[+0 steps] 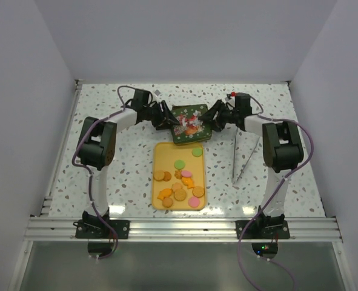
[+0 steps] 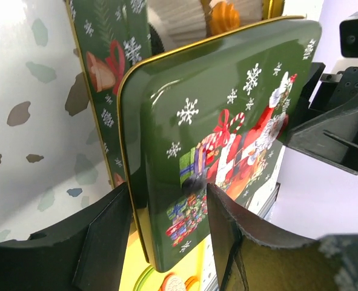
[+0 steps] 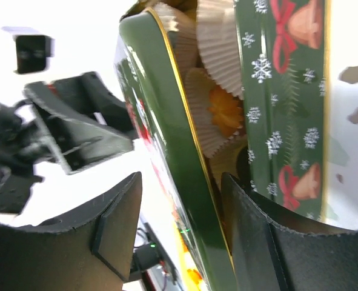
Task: Pack the cookies
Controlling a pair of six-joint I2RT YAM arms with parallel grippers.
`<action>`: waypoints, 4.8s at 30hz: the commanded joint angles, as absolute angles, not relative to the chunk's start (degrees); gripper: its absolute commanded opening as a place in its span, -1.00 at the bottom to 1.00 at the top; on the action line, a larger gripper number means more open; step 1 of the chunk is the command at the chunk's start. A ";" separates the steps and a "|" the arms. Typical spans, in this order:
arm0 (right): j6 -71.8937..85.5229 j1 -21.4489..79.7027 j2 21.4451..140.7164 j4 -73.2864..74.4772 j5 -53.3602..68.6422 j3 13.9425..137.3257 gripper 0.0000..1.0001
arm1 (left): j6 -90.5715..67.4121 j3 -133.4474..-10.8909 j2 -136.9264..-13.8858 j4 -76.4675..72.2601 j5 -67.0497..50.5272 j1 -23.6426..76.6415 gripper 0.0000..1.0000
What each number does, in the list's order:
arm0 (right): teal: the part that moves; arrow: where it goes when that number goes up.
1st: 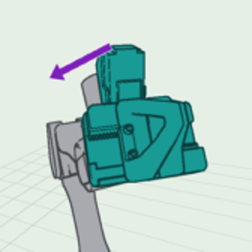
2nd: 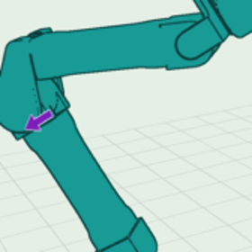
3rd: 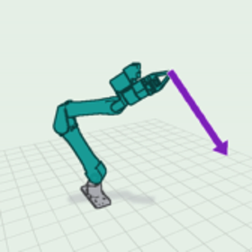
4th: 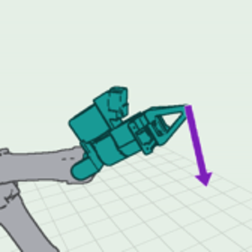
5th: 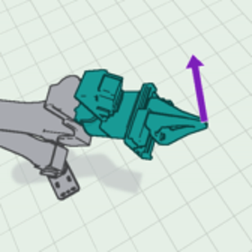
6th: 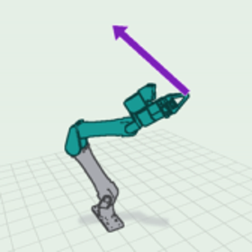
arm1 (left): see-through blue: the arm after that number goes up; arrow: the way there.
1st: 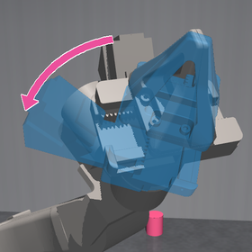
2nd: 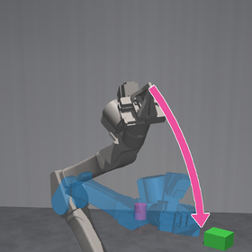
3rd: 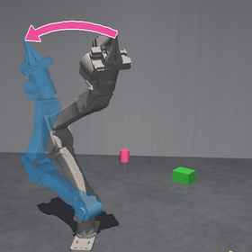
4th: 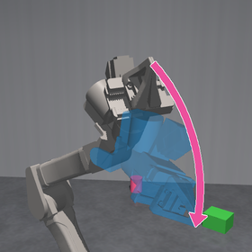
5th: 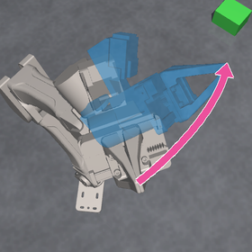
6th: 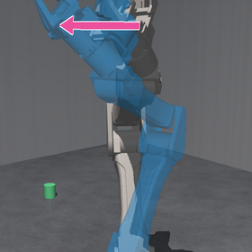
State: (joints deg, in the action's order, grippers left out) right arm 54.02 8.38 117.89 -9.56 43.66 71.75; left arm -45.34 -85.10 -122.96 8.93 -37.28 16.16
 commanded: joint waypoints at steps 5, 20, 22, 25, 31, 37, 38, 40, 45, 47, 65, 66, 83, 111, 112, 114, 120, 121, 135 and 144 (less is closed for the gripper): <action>41.58 8.52 115.66 12.37 35.78 79.01 0.10 | -44.65 -90.26 -123.66 10.19 -36.91 16.08 0.12; 34.63 8.52 118.38 26.45 30.50 91.93 0.00 | -45.88 -96.94 -125.95 13.62 -35.60 16.35 0.10; 34.28 8.53 118.91 26.98 30.59 93.24 0.00 | -45.62 -97.38 -126.03 13.97 -35.25 16.43 0.10; 33.23 8.61 120.23 28.56 30.50 95.18 0.04 | -45.35 -97.82 -126.21 14.50 -34.72 16.61 0.10; 29.18 8.61 122.08 34.89 27.60 98.26 0.17 | -45.26 -97.47 -126.39 14.77 -34.19 16.70 0.09; 26.28 8.61 122.52 39.64 25.75 101.16 0.19 | -46.32 -97.56 -127.00 13.89 -34.10 16.87 0.08; 26.28 8.61 122.52 39.90 25.75 101.34 0.19 | -46.58 -97.73 -127.26 13.71 -34.28 16.87 0.08; 26.19 8.61 122.78 40.17 26.01 102.04 0.20 | -46.84 -98.00 -127.44 13.54 -34.19 17.05 0.09; 26.54 8.61 123.75 40.08 26.45 102.57 0.19 | -46.93 -98.35 -127.97 13.45 -34.28 17.40 0.08; 27.16 8.61 124.53 39.55 26.54 102.83 0.18 | -46.93 -98.17 -127.97 13.54 -34.28 17.40 0.08; 32.69 8.61 131.31 39.90 26.89 112.23 0.11 | -46.41 -105.29 -132.00 17.75 -34.63 17.49 0.08; 32.87 8.61 131.57 39.90 26.89 112.67 0.11 | -46.41 -105.73 -132.36 18.10 -34.54 17.49 0.08; 28.74 6.42 132.19 48.34 18.55 121.11 0.22 | -46.05 -112.59 -137.28 24.34 -32.87 17.40 0.06; 25.49 22.32 110.21 40.96 15.65 88.85 -0.16 | -45.70 -111.71 -136.23 24.52 -32.96 16.61 0.04; 25.49 22.59 111.52 40.96 15.47 89.29 -0.17 | -45.62 -111.62 -136.06 24.61 -32.96 16.52 0.04; 25.84 23.29 112.41 40.87 15.38 90.52 -0.17 | -45.44 -111.45 -135.88 24.70 -32.96 16.44 0.04; 25.75 24.26 115.05 41.13 14.94 92.02 -0.18 | -45.09 -110.92 -134.91 24.70 -33.31 16.17 0.04; 25.66 24.34 115.14 41.13 14.85 92.02 -0.19 | -45.09 -110.92 -134.83 24.61 -33.40 16.08 0.04; 26.02 24.70 116.89 38.41 10.99 90.61 -0.21 | -44.56 -110.74 -134.30 24.87 -34.54 15.56 0.04; 26.46 24.70 118.65 38.23 9.14 93.51 -0.22 | -44.74 -111.79 -134.30 24.08 -35.86 14.94 0.08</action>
